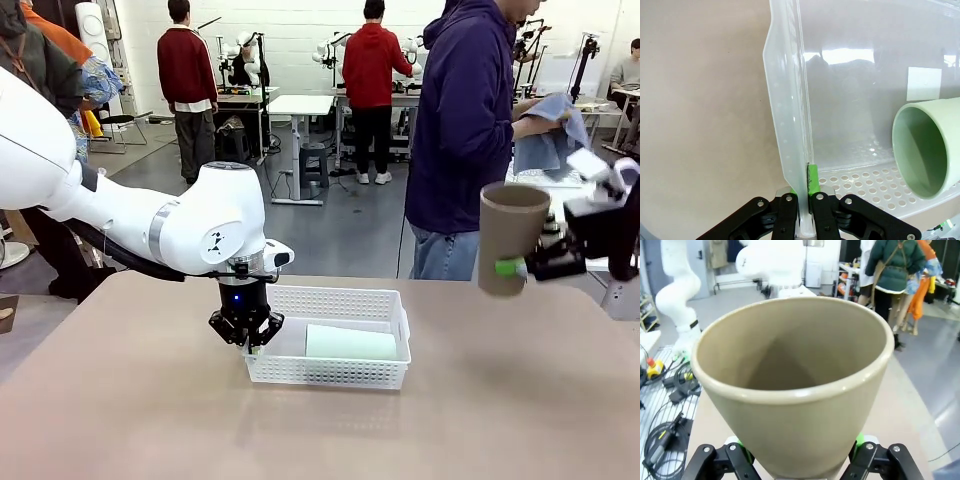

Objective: Clean and organize the cups into the basket.
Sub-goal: Pick up the Reusable plastic cup from the right side of the table and stack it inside the Organizing basket in the center of the table.

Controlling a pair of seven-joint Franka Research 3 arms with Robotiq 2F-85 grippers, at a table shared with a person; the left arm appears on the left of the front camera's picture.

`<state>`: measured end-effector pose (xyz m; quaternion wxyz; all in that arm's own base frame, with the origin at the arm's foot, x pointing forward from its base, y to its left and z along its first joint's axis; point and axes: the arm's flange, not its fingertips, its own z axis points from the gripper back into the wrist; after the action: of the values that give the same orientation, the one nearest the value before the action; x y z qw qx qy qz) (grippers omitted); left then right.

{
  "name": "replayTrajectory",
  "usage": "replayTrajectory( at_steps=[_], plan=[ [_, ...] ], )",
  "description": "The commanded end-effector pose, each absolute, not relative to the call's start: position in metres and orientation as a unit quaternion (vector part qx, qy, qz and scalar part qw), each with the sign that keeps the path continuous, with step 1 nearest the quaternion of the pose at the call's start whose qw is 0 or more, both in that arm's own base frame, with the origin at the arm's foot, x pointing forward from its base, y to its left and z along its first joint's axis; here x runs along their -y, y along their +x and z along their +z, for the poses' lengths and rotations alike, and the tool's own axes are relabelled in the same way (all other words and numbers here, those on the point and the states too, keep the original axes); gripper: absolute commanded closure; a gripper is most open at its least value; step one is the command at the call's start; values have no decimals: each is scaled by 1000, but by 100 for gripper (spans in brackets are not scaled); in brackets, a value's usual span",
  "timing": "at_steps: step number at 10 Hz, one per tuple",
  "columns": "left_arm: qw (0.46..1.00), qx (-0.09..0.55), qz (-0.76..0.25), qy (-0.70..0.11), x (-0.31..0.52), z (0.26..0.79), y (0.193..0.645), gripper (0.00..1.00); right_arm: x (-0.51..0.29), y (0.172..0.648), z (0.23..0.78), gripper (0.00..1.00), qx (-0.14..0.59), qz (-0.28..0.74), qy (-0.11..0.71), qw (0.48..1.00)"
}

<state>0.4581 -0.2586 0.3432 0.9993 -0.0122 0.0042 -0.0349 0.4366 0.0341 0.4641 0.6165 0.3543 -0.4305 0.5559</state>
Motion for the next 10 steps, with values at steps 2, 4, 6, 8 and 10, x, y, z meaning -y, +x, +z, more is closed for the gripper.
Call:
replayTrajectory(
  at_steps=[2, 4, 6, 8, 10],
  plan=[
    [999, -5, -35, -11, 259, 342, 457, 100, -49, 442, 469, 100, 440, 535, 325, 645],
    [999, -5, -35, -11, 259, 342, 457, 100, -40, 438, 483, 100, 435, 553, 342, 623],
    [999, -5, -35, -11, 259, 342, 457, 100, -40, 438, 483, 100, 435, 553, 342, 623],
    [999, -5, -35, -11, 259, 342, 457, 100, -73, 445, 507, 19, 414, 616, 281, 608],
    [999, -5, -35, -11, 259, 342, 457, 100, -151, 482, 527, 19, 318, 671, 243, 624]
  ],
)
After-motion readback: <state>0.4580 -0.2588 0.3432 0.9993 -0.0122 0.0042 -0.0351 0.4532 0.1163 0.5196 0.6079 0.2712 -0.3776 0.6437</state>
